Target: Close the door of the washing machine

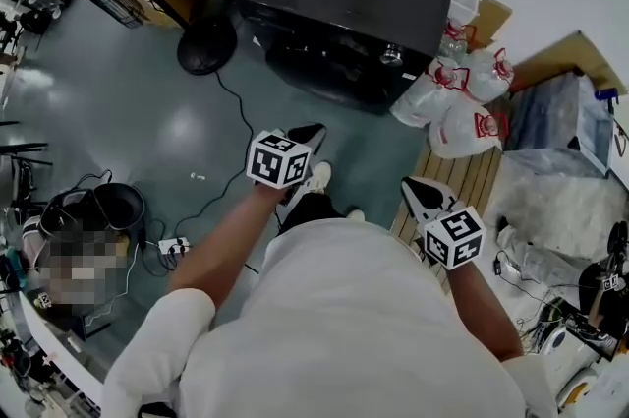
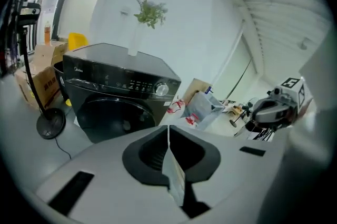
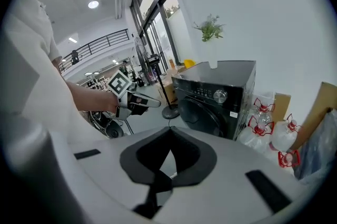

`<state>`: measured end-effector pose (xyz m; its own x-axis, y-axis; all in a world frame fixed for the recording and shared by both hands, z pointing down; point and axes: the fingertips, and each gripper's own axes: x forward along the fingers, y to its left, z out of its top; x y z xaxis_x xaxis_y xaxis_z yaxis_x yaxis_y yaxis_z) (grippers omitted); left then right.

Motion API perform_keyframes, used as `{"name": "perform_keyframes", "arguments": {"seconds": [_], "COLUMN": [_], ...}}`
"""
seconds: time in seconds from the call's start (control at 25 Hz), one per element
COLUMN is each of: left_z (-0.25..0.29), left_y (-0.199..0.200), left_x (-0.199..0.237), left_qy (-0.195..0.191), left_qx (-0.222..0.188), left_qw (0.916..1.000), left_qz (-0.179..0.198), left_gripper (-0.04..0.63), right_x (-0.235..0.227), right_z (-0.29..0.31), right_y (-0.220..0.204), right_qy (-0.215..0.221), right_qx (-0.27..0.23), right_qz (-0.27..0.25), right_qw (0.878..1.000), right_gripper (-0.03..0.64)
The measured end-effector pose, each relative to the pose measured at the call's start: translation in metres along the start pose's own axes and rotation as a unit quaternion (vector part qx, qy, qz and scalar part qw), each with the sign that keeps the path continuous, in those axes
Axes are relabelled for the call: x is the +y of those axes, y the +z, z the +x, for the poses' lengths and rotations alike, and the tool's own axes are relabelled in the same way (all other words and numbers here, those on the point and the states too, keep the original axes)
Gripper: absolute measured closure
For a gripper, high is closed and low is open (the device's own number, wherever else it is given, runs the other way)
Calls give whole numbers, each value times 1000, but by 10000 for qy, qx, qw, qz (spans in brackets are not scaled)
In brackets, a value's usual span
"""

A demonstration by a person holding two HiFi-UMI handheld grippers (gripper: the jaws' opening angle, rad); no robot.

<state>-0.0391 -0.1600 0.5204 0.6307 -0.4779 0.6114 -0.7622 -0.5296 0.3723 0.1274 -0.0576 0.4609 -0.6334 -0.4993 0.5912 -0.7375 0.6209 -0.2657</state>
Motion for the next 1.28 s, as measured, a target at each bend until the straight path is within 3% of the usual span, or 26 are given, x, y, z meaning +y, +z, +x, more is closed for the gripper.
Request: {"name": "perform_keyframes", "arguments": {"seconds": [0.24, 0.52, 0.92, 1.28], "left_z": [-36, -61, -71, -75], "left_y": [-16, -41, -50, -58], "left_x": [-73, -119, -144, -147], "left_qy": [-288, -355, -399, -395], "left_qx": [-120, -4, -84, -106], "left_qw": [9995, 9994, 9989, 9991], "left_qz": [-103, 61, 217, 130], "left_gripper": [572, 572, 572, 572], "right_x": [8, 25, 41, 47], "right_z": [-19, -31, -48, -54], "right_y": [-13, -25, -36, -43], "right_qy": [255, 398, 368, 385], "right_qx": [-1, -65, -115, -73], "right_qz": [-90, -128, -267, -361], "right_qw": [9996, 9991, 9989, 9986], "right_gripper": [607, 609, 609, 609]}}
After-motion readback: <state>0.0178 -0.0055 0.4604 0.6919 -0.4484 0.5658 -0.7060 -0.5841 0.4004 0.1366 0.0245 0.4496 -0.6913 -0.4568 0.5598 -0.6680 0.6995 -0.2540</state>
